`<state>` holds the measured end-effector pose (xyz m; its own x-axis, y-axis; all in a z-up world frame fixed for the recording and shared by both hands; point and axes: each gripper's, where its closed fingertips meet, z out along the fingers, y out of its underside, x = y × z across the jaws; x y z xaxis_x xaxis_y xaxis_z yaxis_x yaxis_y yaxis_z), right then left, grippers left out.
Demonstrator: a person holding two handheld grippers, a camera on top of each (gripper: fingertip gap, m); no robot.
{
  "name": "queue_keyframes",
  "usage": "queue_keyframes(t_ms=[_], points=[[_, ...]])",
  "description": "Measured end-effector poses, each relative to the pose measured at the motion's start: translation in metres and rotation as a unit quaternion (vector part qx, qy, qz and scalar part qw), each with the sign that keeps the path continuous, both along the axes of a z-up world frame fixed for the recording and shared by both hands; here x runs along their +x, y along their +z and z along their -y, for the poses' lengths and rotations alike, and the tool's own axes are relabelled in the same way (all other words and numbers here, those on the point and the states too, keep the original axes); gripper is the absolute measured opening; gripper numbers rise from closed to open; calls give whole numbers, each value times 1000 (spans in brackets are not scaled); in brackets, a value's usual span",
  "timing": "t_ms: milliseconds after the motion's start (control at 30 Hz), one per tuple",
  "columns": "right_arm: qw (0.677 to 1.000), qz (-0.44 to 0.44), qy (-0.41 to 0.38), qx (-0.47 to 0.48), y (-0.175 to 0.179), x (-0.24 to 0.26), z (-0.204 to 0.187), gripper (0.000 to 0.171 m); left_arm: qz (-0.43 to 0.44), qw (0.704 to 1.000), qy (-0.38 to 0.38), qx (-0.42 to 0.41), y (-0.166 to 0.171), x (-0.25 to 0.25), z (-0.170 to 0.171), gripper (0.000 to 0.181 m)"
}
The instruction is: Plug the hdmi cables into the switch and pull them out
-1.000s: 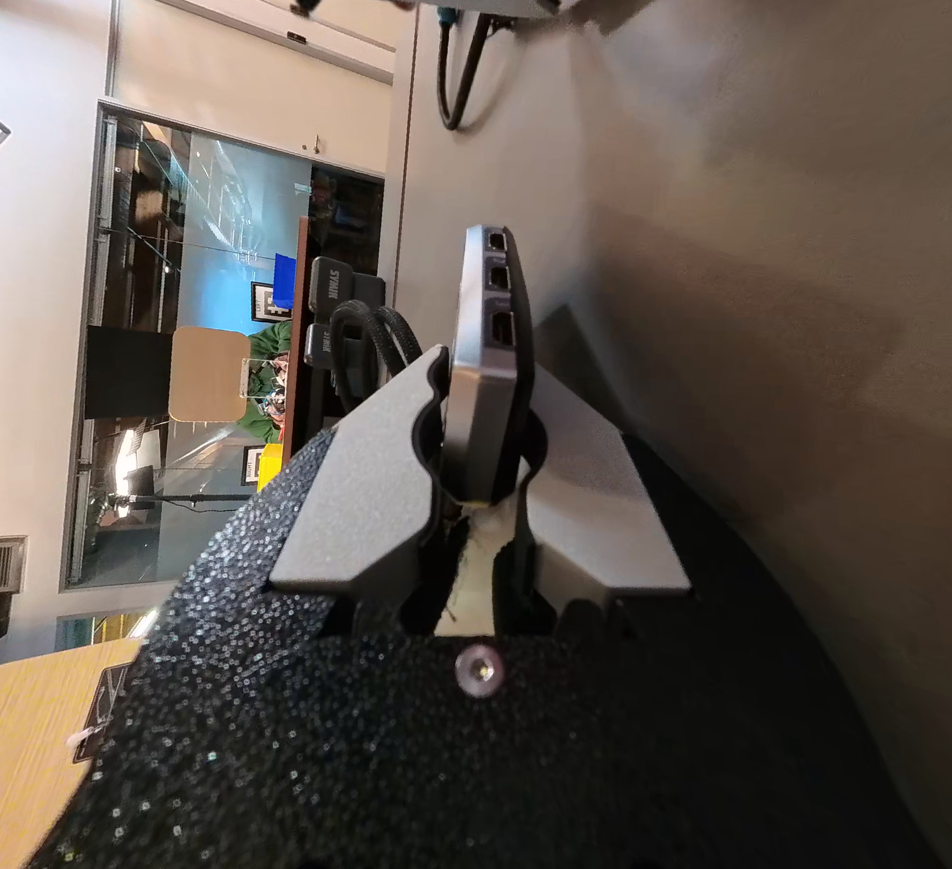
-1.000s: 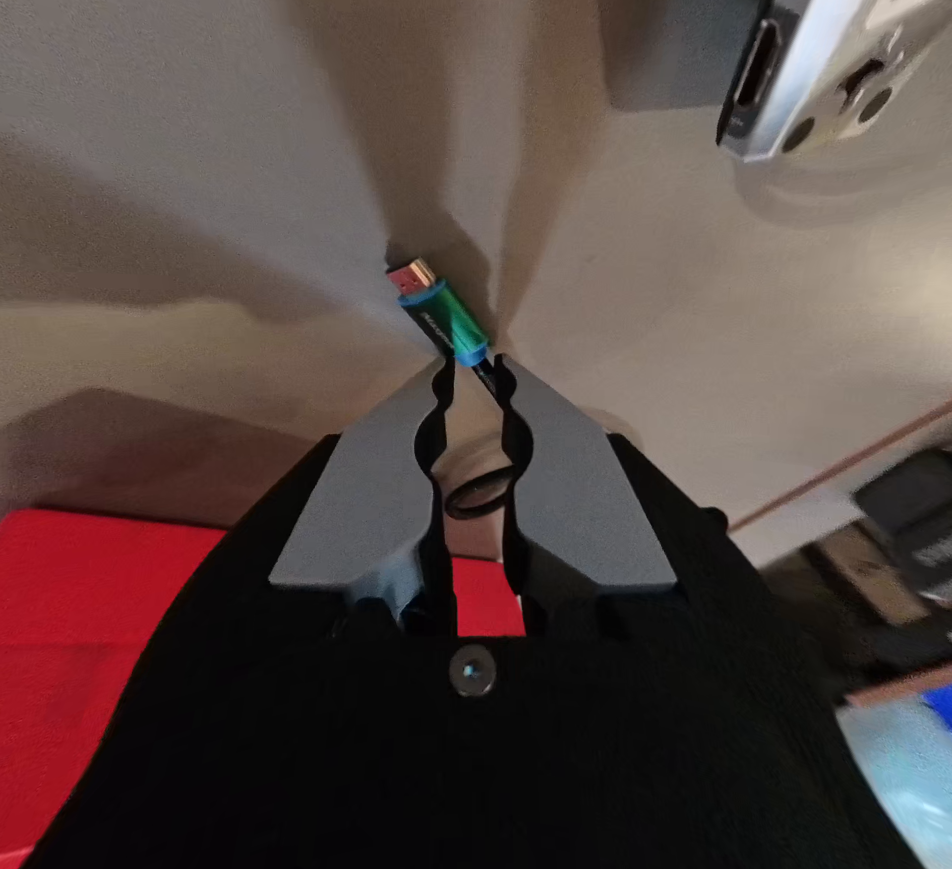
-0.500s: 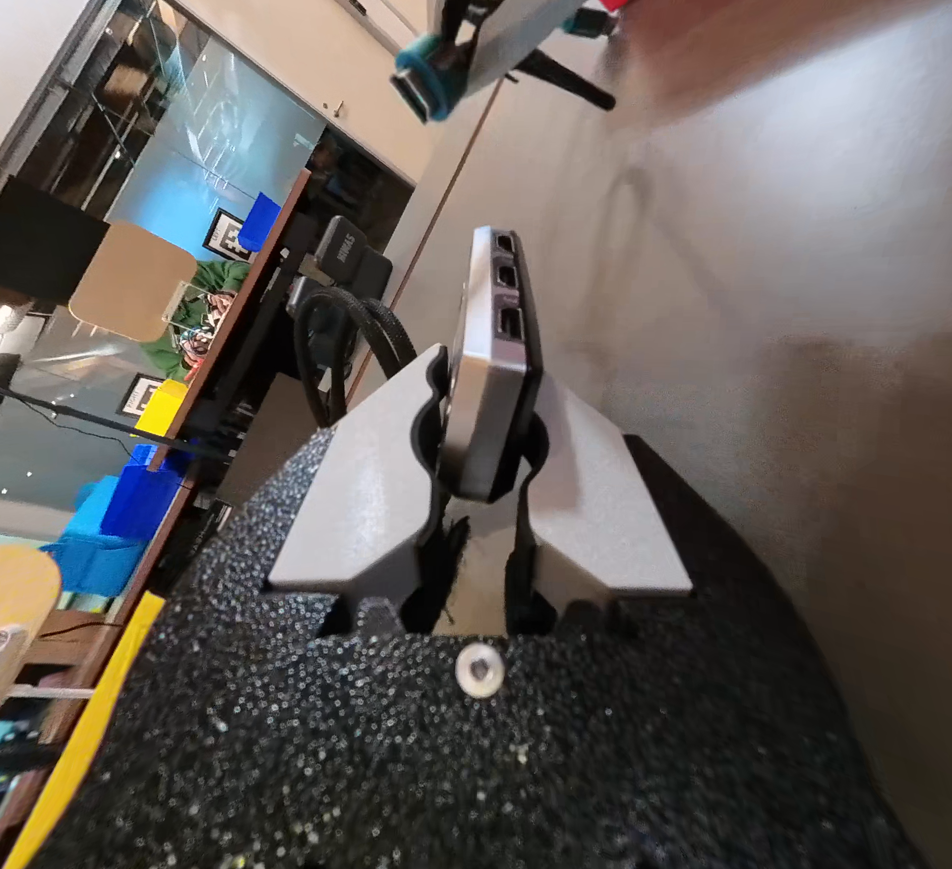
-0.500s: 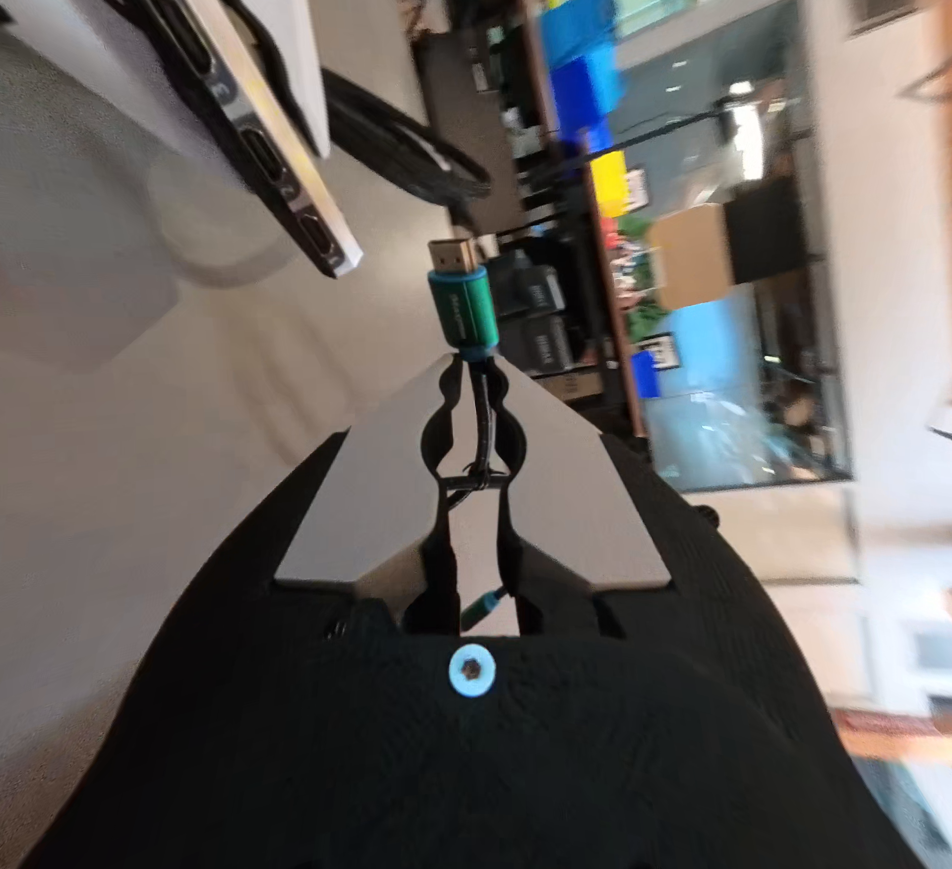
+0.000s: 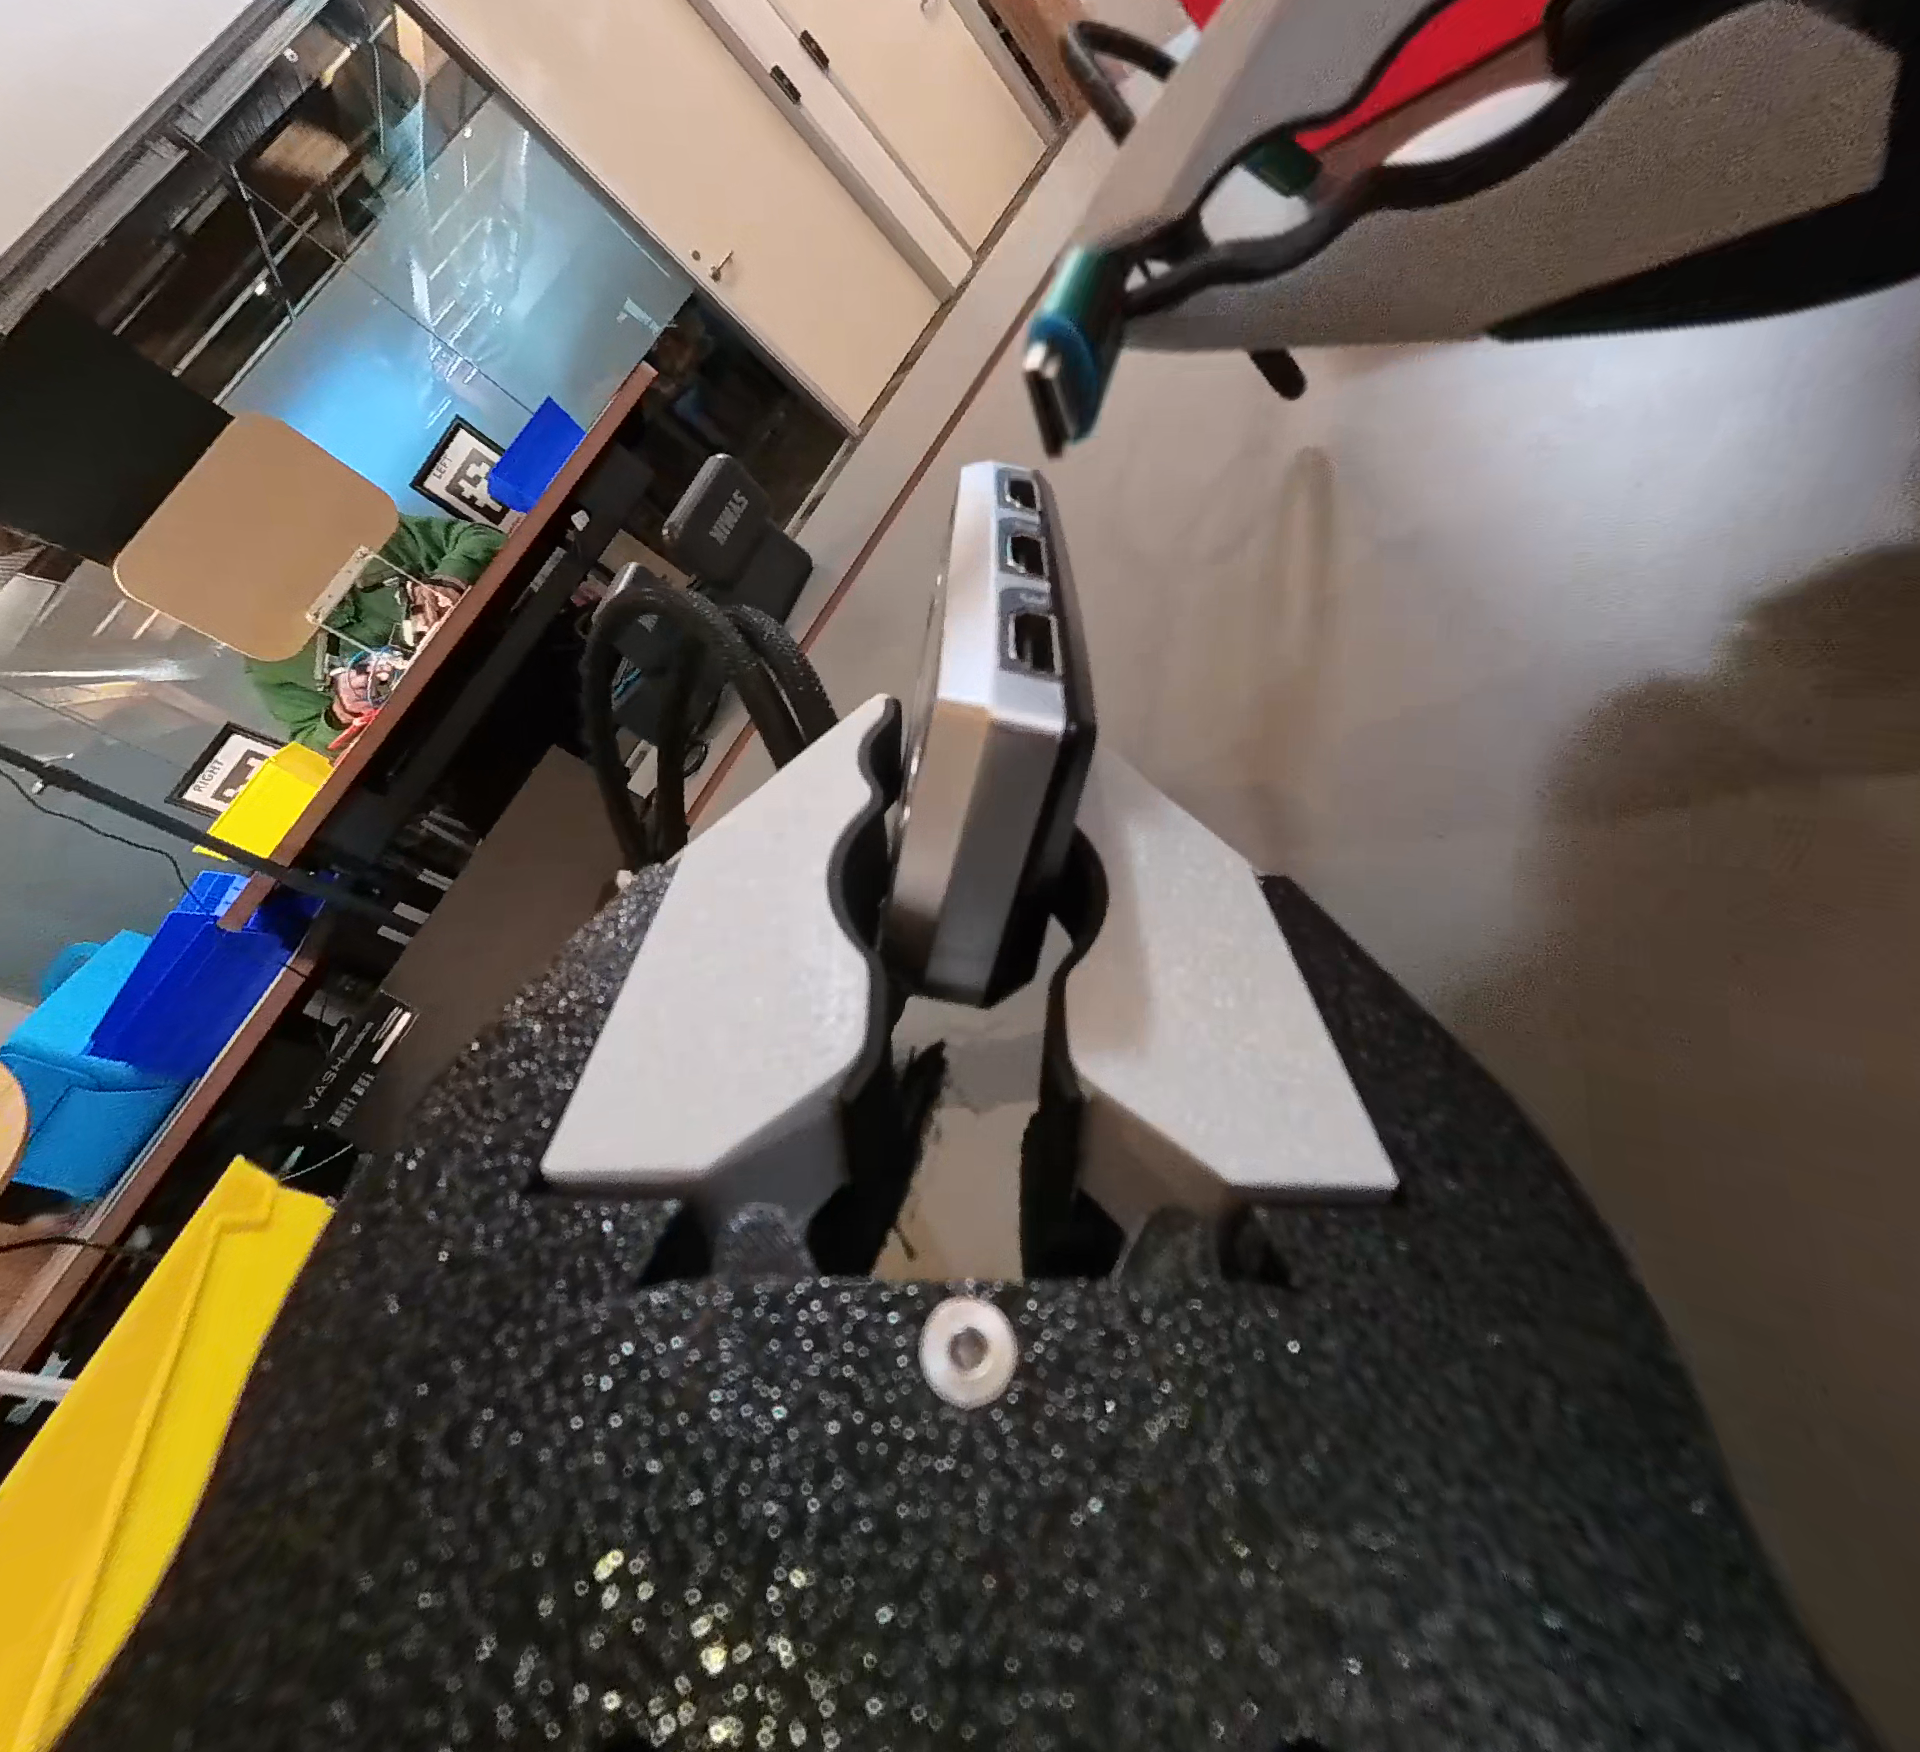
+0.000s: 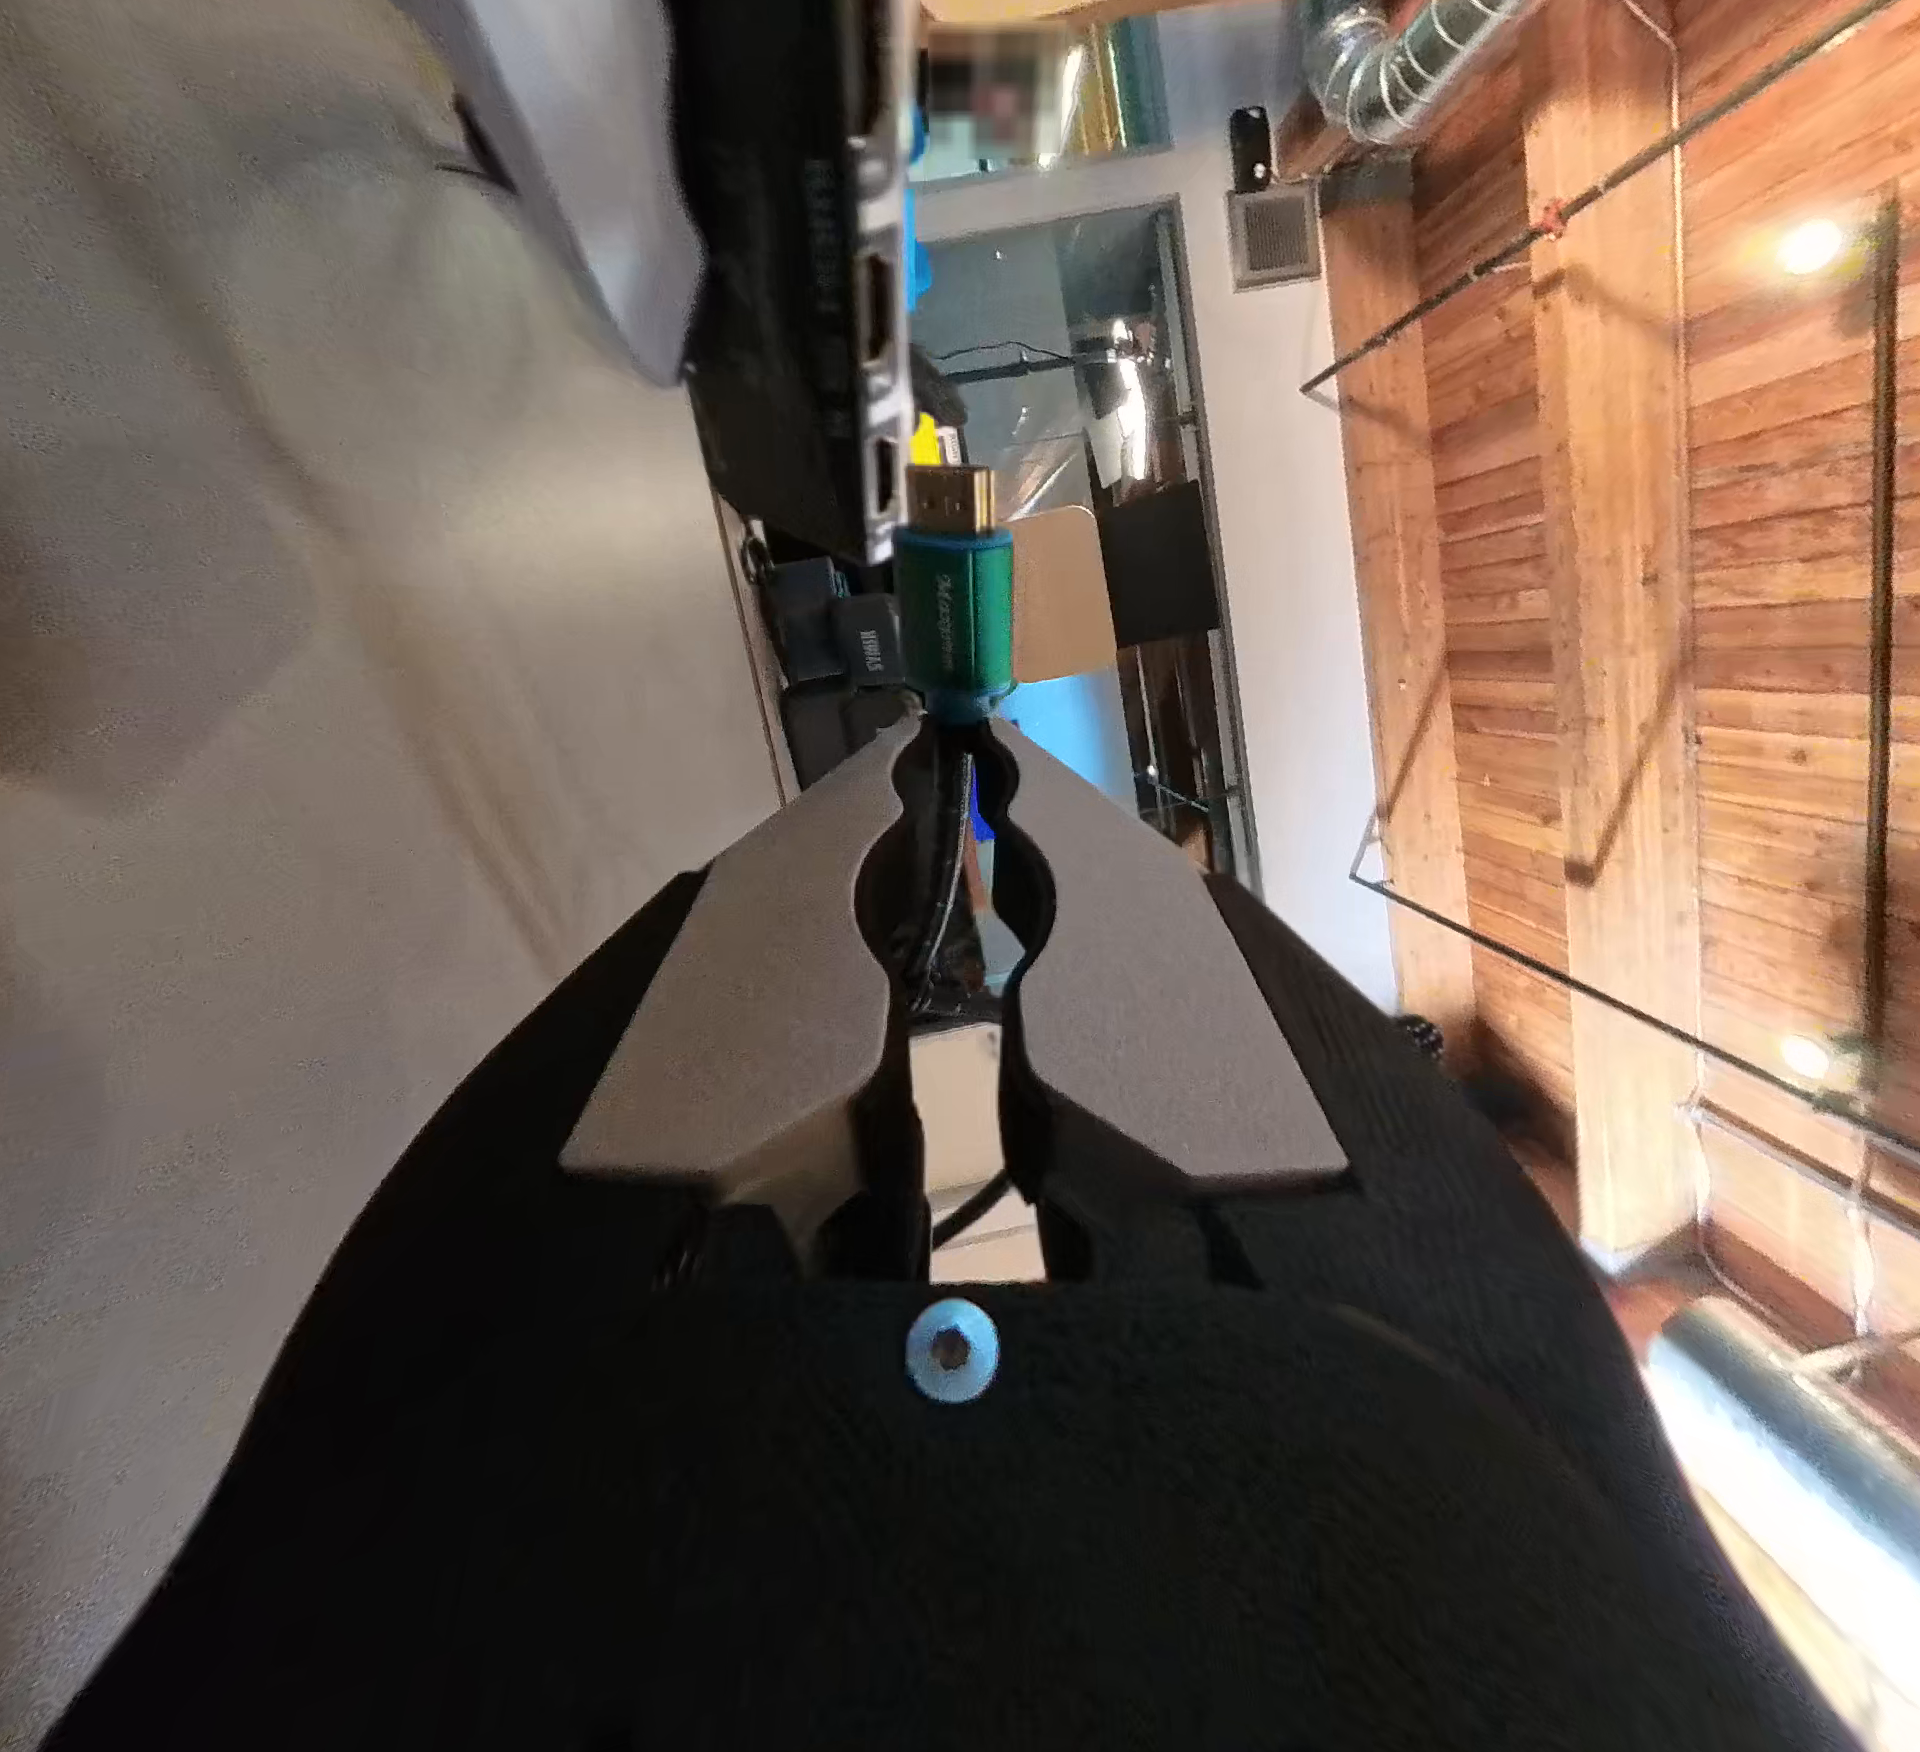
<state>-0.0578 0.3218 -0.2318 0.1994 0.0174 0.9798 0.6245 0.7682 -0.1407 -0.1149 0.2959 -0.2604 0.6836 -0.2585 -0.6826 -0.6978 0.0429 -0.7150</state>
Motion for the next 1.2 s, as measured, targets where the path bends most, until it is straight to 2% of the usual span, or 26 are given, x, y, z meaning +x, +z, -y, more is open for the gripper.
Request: queue_keyframes(t_ms=[100,367,700,800,900,967,1067,1200], points=[[1000,20,1,16,-5,-3,3,5,-6,1000,-1,1,-1,0,0,23],[1000,-4,-8,-6,-1,3,-3,5,-15,1000,-1,3,-1,-1,1,23],[1000,13,-5,-9,-5,0,-1,4,-36,999,0,12,-1,-2,1,23],[996,54,2,-74,-19,-2,-1,5,-86,996,12,32,1,-7,3,22],[981,89,2,-174,-25,-1,1,6,-177,981,29,69,5,-13,8,20],[946,130,3,-296,-37,1,6,6,-240,966,33,91,4,-12,11,19],[839,234,15,-490,-65,15,31,7,-292,949,35,112,4,-10,13,20],[730,305,-1,-612,-74,29,43,7,-343,931,25,122,-1,-7,17,20]])
